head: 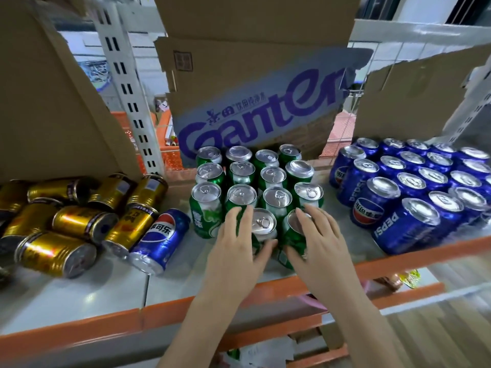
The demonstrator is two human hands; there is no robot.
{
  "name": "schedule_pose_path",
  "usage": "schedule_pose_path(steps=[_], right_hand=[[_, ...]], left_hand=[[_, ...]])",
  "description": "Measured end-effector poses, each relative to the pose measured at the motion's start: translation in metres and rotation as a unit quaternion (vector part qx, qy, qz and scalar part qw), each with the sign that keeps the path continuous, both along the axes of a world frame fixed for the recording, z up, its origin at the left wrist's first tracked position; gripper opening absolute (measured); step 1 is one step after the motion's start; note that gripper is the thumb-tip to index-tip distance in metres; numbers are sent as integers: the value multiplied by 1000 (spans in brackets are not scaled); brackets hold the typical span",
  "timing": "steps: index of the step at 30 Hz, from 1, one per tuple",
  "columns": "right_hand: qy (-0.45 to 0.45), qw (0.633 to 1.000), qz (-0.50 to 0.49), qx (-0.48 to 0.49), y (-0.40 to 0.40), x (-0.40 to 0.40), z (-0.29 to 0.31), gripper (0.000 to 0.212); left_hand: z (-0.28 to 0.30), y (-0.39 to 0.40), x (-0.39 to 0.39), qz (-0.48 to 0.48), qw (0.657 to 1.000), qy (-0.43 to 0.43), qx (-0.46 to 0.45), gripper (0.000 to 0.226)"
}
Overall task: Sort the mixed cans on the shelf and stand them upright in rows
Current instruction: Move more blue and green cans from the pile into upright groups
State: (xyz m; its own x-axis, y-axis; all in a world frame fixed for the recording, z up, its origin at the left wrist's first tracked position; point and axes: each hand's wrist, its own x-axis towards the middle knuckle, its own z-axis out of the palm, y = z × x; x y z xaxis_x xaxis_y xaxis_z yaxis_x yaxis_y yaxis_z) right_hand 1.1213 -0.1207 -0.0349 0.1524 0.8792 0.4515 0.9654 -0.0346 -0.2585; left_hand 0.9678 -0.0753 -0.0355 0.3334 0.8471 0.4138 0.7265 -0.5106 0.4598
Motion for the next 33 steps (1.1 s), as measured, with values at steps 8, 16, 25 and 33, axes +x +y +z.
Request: schedule_pose_path(steps=[8,16,25,33], right_hand=[[18,997,34,63,-6,-56,19,56],[40,991,124,25,7,-210,-10,47],[42,966,253,-37,-7,-443,-19,46],[11,954,291,-76,-1,-546,-6,46]], left_hand=[[7,-8,-87,51,996,76,-14,49],[-8,-36,-263,182,978,101,-22,43],[-18,-97,-514,313,944,101,-37,44],[-39,-127,-619,376,910,113,-131,39]])
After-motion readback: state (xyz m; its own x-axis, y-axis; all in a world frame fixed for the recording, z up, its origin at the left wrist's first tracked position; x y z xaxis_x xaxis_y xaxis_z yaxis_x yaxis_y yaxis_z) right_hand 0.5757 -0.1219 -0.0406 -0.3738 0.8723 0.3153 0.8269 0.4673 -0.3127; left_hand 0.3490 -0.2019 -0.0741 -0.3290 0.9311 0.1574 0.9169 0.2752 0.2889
